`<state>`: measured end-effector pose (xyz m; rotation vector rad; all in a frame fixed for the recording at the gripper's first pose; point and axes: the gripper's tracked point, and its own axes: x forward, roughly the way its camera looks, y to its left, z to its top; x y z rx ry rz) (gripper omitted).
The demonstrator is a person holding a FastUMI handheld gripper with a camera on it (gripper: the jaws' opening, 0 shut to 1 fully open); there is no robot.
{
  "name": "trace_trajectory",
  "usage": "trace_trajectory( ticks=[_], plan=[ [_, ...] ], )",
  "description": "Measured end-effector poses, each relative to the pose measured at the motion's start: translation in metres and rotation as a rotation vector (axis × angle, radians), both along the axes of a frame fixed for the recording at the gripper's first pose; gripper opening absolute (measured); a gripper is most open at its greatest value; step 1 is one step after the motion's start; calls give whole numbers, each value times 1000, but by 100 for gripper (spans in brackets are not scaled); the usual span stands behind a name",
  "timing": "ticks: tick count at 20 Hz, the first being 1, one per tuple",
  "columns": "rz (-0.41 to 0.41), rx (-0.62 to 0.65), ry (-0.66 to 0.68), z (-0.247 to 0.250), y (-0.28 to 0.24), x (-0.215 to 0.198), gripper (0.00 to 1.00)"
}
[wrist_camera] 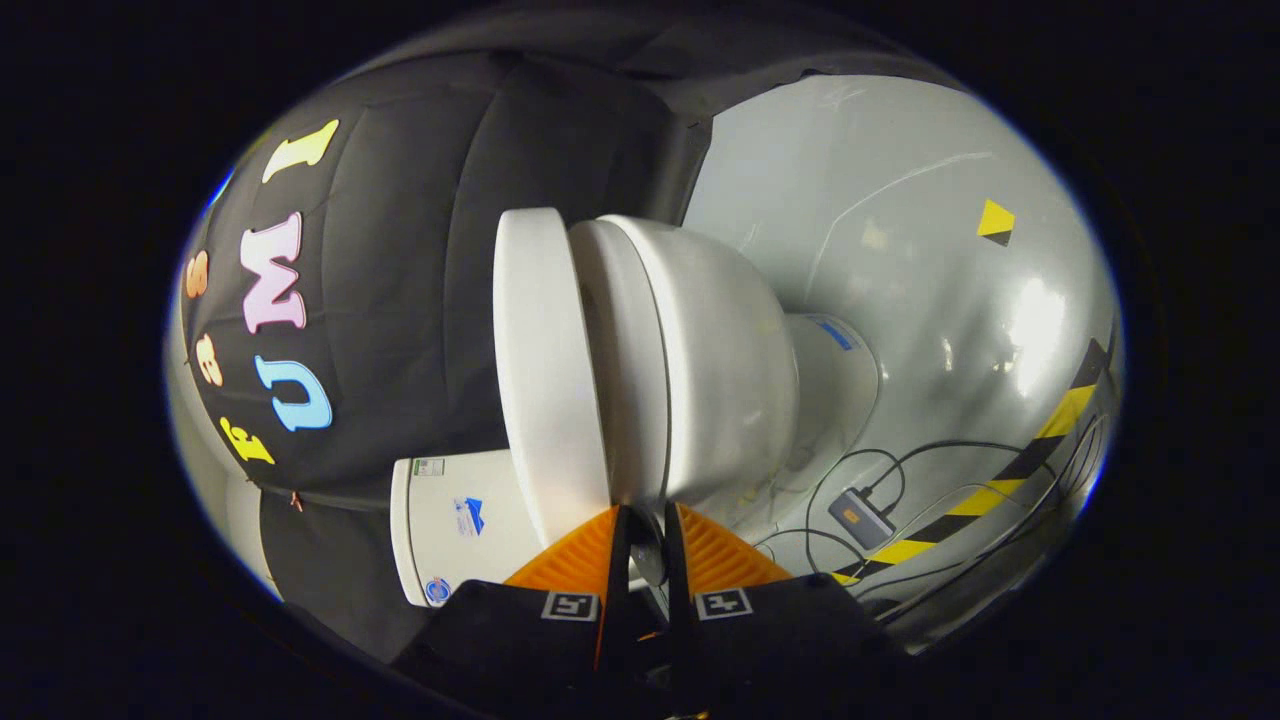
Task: Open the toilet lid.
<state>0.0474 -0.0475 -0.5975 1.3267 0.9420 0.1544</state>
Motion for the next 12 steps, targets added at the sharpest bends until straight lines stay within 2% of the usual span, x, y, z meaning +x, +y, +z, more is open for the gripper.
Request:
trace_trajectory(
  ticks=[1, 2, 4, 6, 12],
  plan=[
    [-9, -4, 2, 3, -9, 0, 21],
    [0, 9, -12, 3, -1, -7, 9],
    [8, 0, -36, 14, -2, -1, 9],
    [53, -74, -44, 15, 6, -4, 6],
    [15, -169, -48, 54, 7, 2, 5]
  ],
)
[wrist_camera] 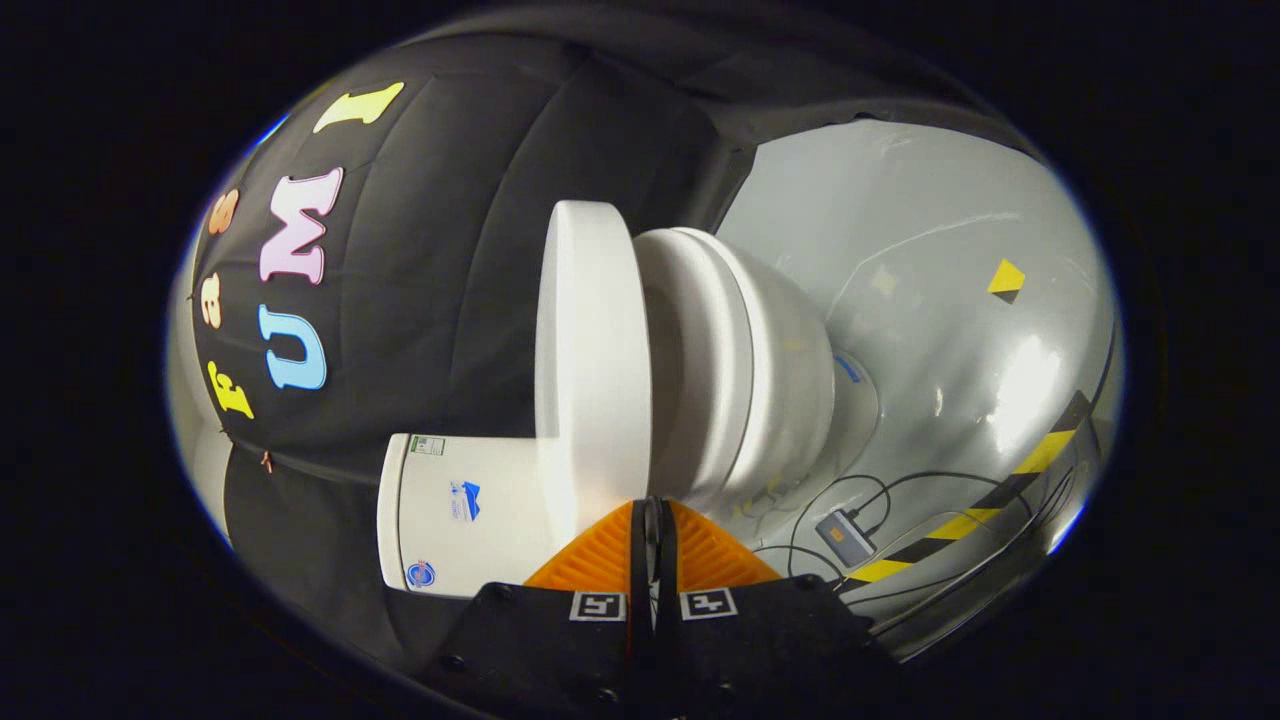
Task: Open the toilet lid.
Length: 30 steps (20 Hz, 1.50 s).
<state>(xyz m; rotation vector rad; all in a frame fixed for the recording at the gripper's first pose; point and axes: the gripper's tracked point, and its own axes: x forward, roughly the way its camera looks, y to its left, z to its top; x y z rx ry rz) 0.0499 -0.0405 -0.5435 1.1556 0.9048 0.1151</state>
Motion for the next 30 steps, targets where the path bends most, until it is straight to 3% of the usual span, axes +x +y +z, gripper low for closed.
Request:
trace_trajectory(
  ticks=[8, 17, 30],
  plan=[
    [15, -249, -28, 73, 19, 5, 6],
    [49, -610, -82, 132, 54, 5, 6],
    [56, -815, -180, 196, 115, 3, 6]
  ],
)
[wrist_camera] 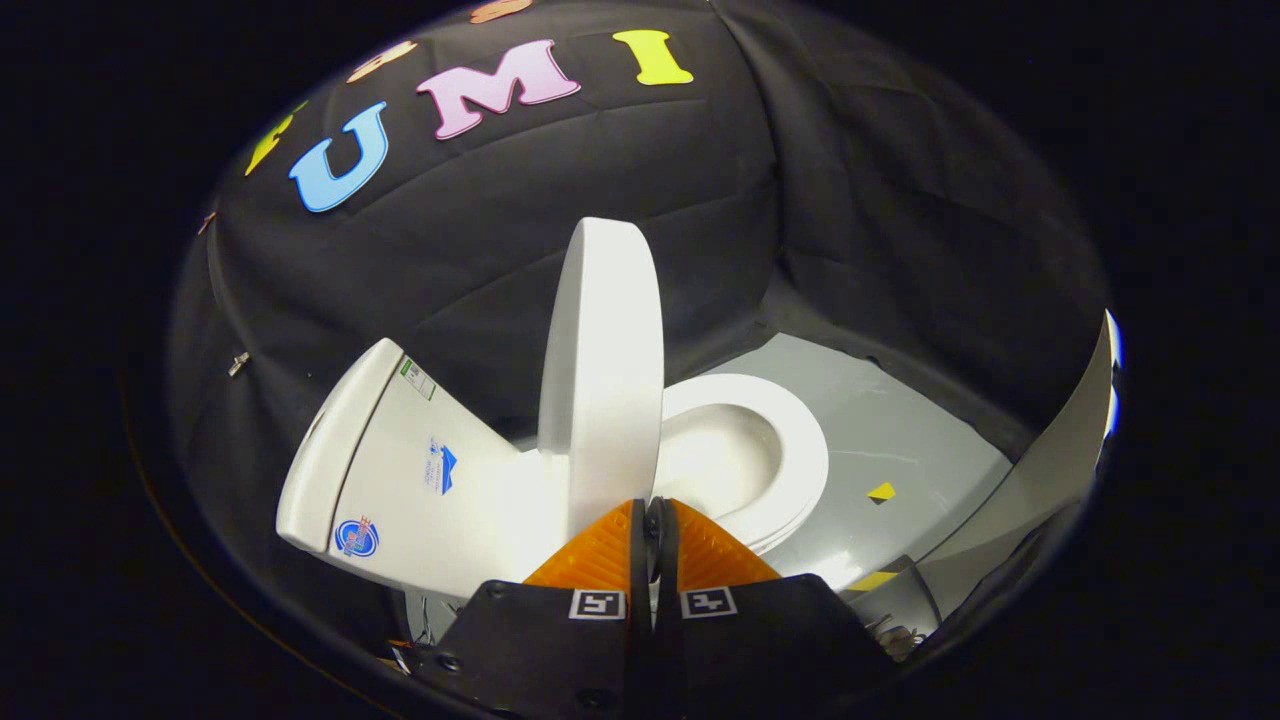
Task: Open the toilet lid.
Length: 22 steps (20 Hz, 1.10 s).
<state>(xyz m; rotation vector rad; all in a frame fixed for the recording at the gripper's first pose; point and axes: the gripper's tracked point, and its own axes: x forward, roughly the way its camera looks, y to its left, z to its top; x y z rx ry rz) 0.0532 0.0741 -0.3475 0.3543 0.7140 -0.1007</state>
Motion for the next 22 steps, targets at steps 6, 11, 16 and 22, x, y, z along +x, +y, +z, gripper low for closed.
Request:
trace_trajectory(
  ticks=[6, 11, 16, 22],
  plan=[
    [19, -137, -66, 26, 41, -1, 6],
    [73, -236, -134, 47, 88, -4, 6],
    [125, -316, -195, 57, 134, -7, 6],
    [186, -374, -247, 58, 180, -9, 7]
  ],
)
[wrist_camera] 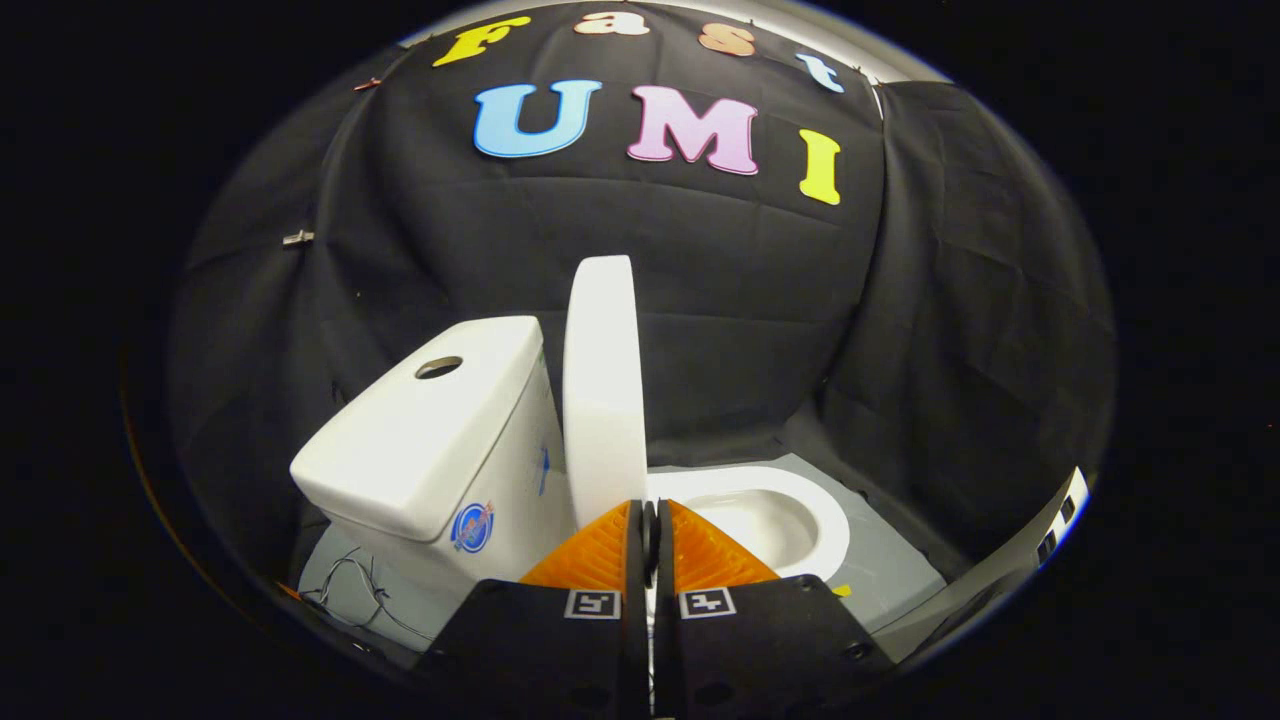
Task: Open the toilet lid.
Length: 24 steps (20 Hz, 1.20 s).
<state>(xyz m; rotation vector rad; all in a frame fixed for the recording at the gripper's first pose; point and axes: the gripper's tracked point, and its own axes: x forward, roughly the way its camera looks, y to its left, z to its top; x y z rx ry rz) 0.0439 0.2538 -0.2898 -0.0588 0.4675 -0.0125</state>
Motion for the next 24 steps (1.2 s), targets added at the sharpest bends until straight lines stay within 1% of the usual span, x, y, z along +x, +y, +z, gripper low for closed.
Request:
trace_trajectory(
  ticks=[4, 8, 10, 13, 19, 21, 23, 24],
  plan=[
    [32, -10, -7, -3, 23, -4, 9],
    [70, -41, -12, -4, 45, -7, 9],
    [74, -61, -18, -5, 48, -9, 9],
    [77, -49, -19, -8, 53, -10, 9],
    [81, -66, -25, -7, 54, -10, 9],
    [103, -65, -28, -6, 58, -10, 9],
    [150, -69, -16, -9, 68, -10, 17],
    [164, -84, -4, -15, 66, -11, 34]
  ],
)
